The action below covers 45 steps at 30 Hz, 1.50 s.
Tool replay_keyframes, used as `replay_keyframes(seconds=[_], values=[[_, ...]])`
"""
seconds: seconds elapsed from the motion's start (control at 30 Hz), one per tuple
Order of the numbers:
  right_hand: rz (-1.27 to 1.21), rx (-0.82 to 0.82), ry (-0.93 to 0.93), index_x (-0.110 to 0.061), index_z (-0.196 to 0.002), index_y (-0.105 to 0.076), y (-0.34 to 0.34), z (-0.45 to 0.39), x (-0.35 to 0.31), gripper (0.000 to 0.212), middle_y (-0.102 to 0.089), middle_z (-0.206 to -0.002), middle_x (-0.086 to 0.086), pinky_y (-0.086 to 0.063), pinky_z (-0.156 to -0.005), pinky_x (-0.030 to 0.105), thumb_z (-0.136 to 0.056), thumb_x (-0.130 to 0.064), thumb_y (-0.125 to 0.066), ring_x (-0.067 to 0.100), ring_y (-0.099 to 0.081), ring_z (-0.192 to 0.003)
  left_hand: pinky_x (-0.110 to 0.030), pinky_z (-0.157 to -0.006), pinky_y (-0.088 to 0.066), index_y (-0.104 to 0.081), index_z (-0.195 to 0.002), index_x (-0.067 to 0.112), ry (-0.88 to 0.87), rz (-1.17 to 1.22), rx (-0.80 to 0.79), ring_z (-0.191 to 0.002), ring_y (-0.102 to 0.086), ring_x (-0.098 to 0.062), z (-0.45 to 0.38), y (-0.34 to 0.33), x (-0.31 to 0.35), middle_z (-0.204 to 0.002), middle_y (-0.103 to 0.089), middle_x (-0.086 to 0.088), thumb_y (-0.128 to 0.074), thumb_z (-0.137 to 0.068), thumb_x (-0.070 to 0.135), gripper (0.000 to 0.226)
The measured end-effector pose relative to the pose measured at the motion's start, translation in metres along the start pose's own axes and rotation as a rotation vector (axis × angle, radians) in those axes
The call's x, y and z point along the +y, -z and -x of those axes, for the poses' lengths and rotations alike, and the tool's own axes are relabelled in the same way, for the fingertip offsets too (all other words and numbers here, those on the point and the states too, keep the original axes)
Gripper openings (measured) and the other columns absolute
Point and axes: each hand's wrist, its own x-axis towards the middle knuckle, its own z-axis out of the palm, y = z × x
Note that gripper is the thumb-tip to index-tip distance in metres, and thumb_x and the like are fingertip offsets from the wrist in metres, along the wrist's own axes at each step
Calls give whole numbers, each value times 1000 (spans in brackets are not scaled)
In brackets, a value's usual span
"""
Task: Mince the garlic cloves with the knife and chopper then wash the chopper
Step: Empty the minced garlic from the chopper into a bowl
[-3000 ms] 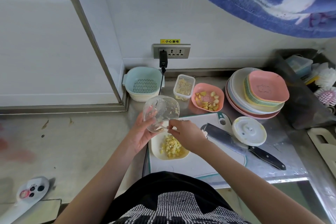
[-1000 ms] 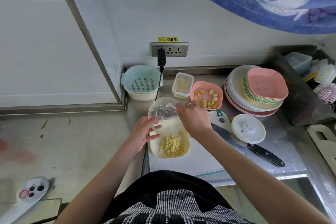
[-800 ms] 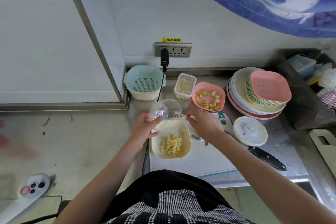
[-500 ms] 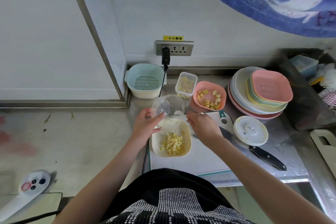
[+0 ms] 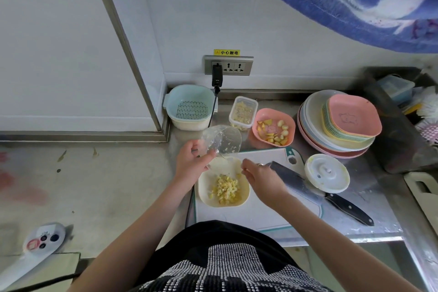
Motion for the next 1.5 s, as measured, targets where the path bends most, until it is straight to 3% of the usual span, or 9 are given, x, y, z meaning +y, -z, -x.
replay_keyframes(seconds=[0.17, 0.33, 0.53, 0.83, 1.03, 1.1, 1.23, 1.37, 1.5], values=[[-55, 174, -56, -12, -103, -49, 13, -13, 3, 13, -63, -83, 16, -49, -63, 42, -99, -22, -43, 36, -58, -75, -45, -74, -60, -55, -116, 17, 7, 26, -29, -113, -60, -23, 0, -1, -6, -121, -58, -10, -87, -60, 35, 67], [-18, -73, 18, -16, -104, -47, 6, -6, 5, 12, -65, -90, 12, -51, -68, 41, -100, -25, -41, 33, -61, -80, -34, -69, -60, -52, -124, 13, -46, -29, -7, -113, -58, -22, -2, 0, -6, -122, -56, -9, -86, -69, 24, 65], [-19, 105, 34, -16, -106, -48, 13, -21, 1, 12, -64, -88, 13, -49, -64, 41, -100, -25, -42, 35, -59, -80, -41, -74, -60, -54, -119, 13, -47, -35, -24, -112, -59, -21, -1, 1, -8, -120, -57, -8, -85, -70, 22, 59], [231, -82, 107, -17, -113, -45, -2, 4, 0, 15, -56, -95, 10, -42, -63, 33, -101, -22, -38, 28, -55, -91, -40, -73, -60, -54, -119, 13, -93, -95, 11, -115, -56, -19, -5, 7, -13, -120, -57, -2, -83, -72, 22, 57], [129, 45, 93, -14, -104, -47, 7, 2, -4, 11, -54, -85, 9, -47, -60, 37, -100, -22, -42, 30, -54, -82, -31, -68, -59, -53, -122, 12, -61, -86, -5, -113, -57, -18, 0, 5, -9, -121, -55, -4, -84, -71, 22, 60], [131, 88, 97, -15, -106, -48, 15, -12, -12, 12, -57, -86, 10, -47, -60, 37, -100, -24, -42, 30, -54, -83, -36, -72, -60, -53, -118, 14, -14, -10, -29, -112, -58, -18, 3, 3, -6, -122, -55, -8, -84, -72, 17, 55], [226, 0, 129, -16, -109, -47, 15, -14, -14, 15, -59, -95, 10, -40, -61, 34, -101, -25, -39, 30, -55, -91, -40, -78, -59, -52, -122, 11, 14, 58, -40, -112, -58, -12, 5, 7, 1, -123, -55, -6, -82, -73, 15, 57], [332, -97, 181, -18, -112, -47, 15, 5, 0, 18, -57, -98, 7, -46, -64, 37, -102, -28, -36, 27, -55, -93, -29, -66, -58, -51, -122, 14, -16, 0, -17, -114, -56, -17, 4, 13, 0, -123, -54, -3, -84, -72, 19, 60], [129, 18, 153, -16, -102, -48, 30, -6, -9, 16, -58, -89, 7, -48, -64, 38, -100, -29, -39, 29, -56, -85, -37, -73, -59, -52, -115, 10, 54, 90, -38, -102, -61, -18, 7, 12, 1, -105, -56, 0, -74, -81, 20, 42]])
